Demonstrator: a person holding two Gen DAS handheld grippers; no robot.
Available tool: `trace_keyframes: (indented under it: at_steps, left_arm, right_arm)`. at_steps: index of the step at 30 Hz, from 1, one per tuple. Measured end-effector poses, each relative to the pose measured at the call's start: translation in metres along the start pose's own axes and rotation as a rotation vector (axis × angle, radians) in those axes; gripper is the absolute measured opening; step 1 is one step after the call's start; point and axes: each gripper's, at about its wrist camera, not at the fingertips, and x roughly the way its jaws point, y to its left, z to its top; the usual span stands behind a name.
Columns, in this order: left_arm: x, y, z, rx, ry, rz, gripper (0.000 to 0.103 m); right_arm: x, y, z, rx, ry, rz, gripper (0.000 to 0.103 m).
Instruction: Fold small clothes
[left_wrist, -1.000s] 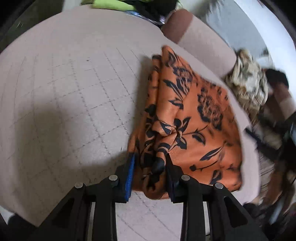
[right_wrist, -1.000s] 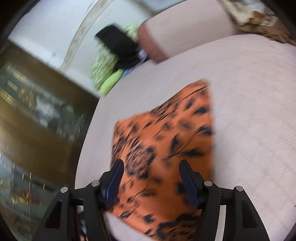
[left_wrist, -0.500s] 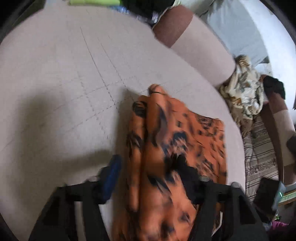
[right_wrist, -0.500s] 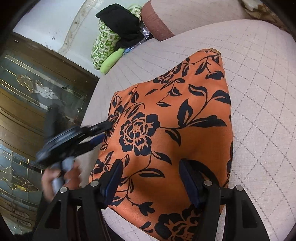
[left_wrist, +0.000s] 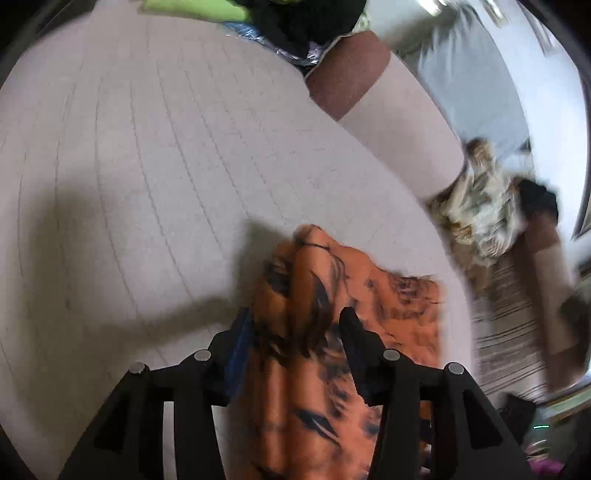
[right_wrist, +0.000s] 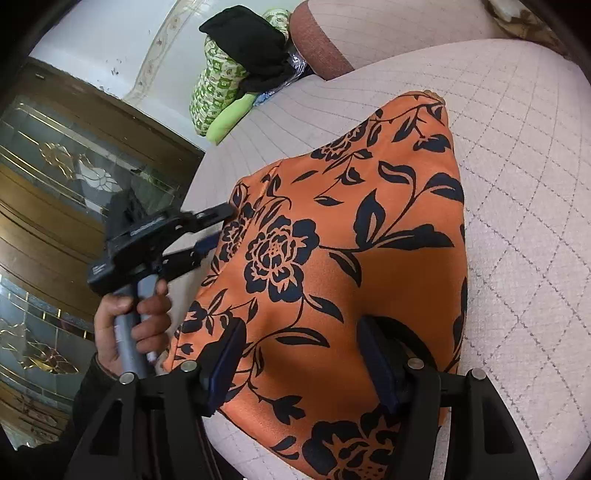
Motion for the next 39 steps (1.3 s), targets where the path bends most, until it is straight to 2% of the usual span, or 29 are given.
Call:
trace_keyframes:
  at_steps: [1, 2, 3, 4, 7, 11, 12, 13, 15, 16, 18, 20, 22, 24, 27, 29, 34, 39]
  left_arm:
    - [0.01, 0.008, 0.001, -0.047, 0.032, 0.007, 0.046]
    - [0.007, 0.012, 0.003, -0.091, 0.018, -0.023, 0.044]
    - [0.0, 0.009, 0.005, -0.098, 0.011, -0.039, 0.035]
    - [-0.011, 0.001, 0.004, -0.083, -0.012, -0.059, 0.034]
    - [-0.048, -0.021, -0.014, 0.026, -0.075, -0.045, 0.035]
    - [-0.087, -0.043, -0.064, 0.155, -0.101, -0.016, 0.049]
    - [-0.091, -0.048, -0.08, 0.196, -0.108, 0.012, 0.049]
    - [-0.089, -0.05, -0.094, 0.218, -0.106, 0.075, 0.049]
    - [-0.068, -0.033, -0.112, 0.188, -0.033, 0.201, 0.045]
    - [-0.056, -0.02, -0.12, 0.145, 0.005, 0.218, 0.046]
    - [-0.061, -0.006, -0.131, 0.033, -0.021, 0.136, 0.045]
    - [-0.076, -0.012, -0.135, 0.026, -0.055, 0.119, 0.043]
    - [-0.09, -0.024, -0.138, 0.075, -0.096, 0.124, 0.043]
    - [-0.091, -0.033, -0.14, 0.12, -0.095, 0.166, 0.044]
    - [-0.086, -0.038, -0.141, 0.14, -0.07, 0.269, 0.044]
    - [-0.096, -0.049, -0.141, 0.167, -0.109, 0.282, 0.044]
    - [-0.106, -0.083, -0.128, 0.267, -0.18, 0.318, 0.05]
    - [-0.097, -0.092, -0.111, 0.309, -0.185, 0.341, 0.051]
  right_arm:
    - [0.0, 0.001, 0.0, 0.0, 0.003, 0.0, 0.067]
    - [0.0, 0.001, 0.0, 0.0, 0.008, -0.003, 0.067]
    - [0.0, 0.002, 0.0, -0.001, 0.012, -0.004, 0.067]
    - [-0.001, 0.001, 0.0, 0.005, 0.013, 0.0, 0.067]
    - [-0.002, -0.001, 0.001, 0.023, 0.009, 0.009, 0.067]
    - [-0.004, 0.0, 0.0, 0.033, 0.001, -0.002, 0.067]
    - [-0.004, 0.001, 0.0, 0.031, 0.0, -0.009, 0.067]
    - [-0.004, 0.002, 0.0, 0.03, 0.001, -0.012, 0.067]
    - [-0.004, 0.003, -0.001, 0.032, 0.001, -0.017, 0.067]
    - [-0.005, 0.003, -0.001, 0.04, 0.005, -0.015, 0.067]
    - [-0.009, 0.005, -0.002, 0.048, 0.019, -0.017, 0.067]
    - [-0.019, 0.009, -0.005, 0.033, 0.016, -0.027, 0.068]
    - [-0.028, 0.009, -0.008, 0.036, -0.003, -0.027, 0.068]
    - [-0.034, 0.01, -0.012, 0.05, -0.017, -0.007, 0.069]
    - [-0.032, 0.008, -0.016, 0.05, -0.007, -0.008, 0.07]
    - [-0.03, 0.005, -0.017, 0.066, 0.009, -0.008, 0.07]
    - [-0.044, 0.016, -0.001, 0.036, -0.019, 0.001, 0.07]
    - [-0.043, 0.008, 0.023, 0.064, -0.066, -0.004, 0.074]
